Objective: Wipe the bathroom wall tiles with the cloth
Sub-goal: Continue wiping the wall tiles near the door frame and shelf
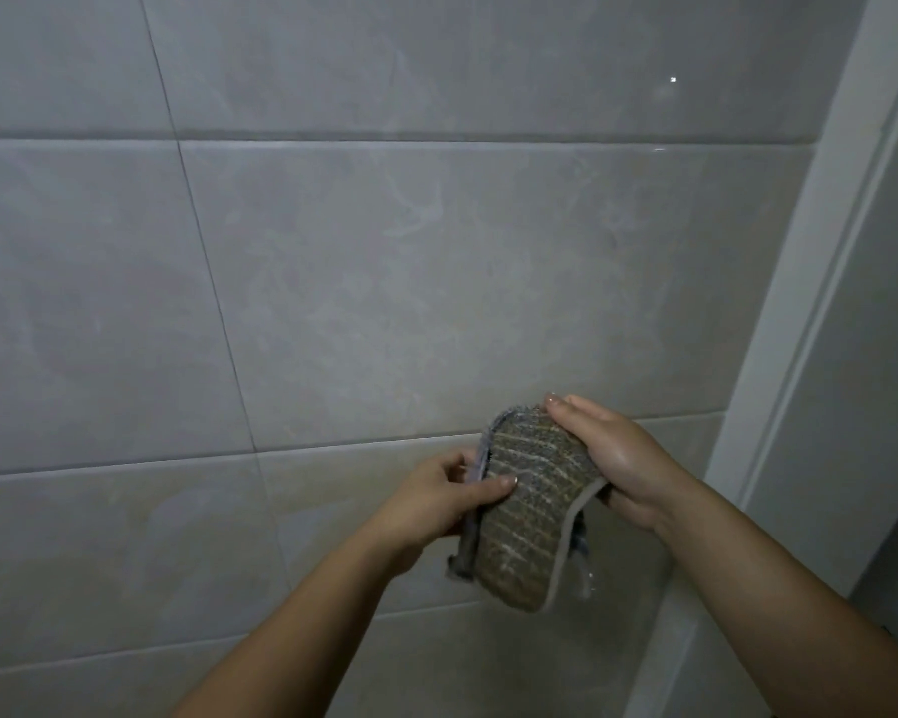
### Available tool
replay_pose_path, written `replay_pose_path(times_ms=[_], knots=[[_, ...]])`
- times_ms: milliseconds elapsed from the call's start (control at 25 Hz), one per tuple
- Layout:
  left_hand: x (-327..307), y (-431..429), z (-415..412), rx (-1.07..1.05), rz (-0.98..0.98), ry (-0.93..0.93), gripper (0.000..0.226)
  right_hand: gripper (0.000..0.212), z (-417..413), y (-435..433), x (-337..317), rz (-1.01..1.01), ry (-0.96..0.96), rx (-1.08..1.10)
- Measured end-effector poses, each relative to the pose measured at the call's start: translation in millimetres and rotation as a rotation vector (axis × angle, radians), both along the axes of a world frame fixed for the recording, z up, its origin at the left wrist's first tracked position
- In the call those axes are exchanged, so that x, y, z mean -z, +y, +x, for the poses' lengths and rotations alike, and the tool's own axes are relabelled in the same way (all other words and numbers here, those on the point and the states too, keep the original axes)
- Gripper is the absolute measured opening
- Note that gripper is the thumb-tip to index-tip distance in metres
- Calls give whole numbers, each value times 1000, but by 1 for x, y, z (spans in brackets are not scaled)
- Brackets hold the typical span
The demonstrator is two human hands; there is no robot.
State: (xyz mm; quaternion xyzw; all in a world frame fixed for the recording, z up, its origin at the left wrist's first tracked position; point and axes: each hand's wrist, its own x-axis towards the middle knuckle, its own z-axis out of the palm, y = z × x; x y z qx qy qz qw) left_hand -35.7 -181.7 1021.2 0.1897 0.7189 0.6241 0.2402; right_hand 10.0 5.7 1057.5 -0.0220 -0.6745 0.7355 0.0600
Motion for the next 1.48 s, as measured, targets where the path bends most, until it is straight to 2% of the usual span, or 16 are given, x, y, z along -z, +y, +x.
replay_pose_path(times_ms=[80,200,360,440,480,560,640,760,840,920,960,1040,1160,1200,1280,1480], knots=[[2,-15,-12,5,-147,125,28,26,0,10,-6,52,22,48],[-3,-39,-27,-95,-605,546,9,27,2,32,-16,289,53,60],[-14,-61,-34,-344,-937,937,16,15,0,53,-24,794,-47,-16],[-11,-53,-31,-494,-963,980,28,14,-14,54,-10,1136,-55,162],[-9,-45,-28,-579,-905,925,31,11,-19,48,-1,1225,-53,337],[4,-28,-28,-735,-700,738,32,13,-28,30,17,1158,-27,681],[18,-12,-33,-856,-271,399,26,15,-41,17,34,870,45,831],[17,7,-35,-928,424,-130,17,7,-61,0,55,407,143,861],[21,18,-38,-984,626,-248,13,9,-70,-10,68,316,244,921],[28,26,-41,-1068,696,-222,33,19,-72,-20,79,286,402,950],[32,29,-40,-1111,667,-157,37,20,-72,-23,88,348,515,946],[40,35,-30,-1153,570,38,34,18,-75,-25,115,672,686,911],[65,47,-14,-1028,220,594,10,33,-81,-14,141,1067,748,849],[76,49,-13,-952,67,784,27,39,-82,-12,141,1130,747,851],[93,47,-21,-846,-132,972,51,44,-86,-10,137,1196,745,871],[94,33,-39,-812,-490,1242,55,49,-92,-14,135,1293,836,897]])
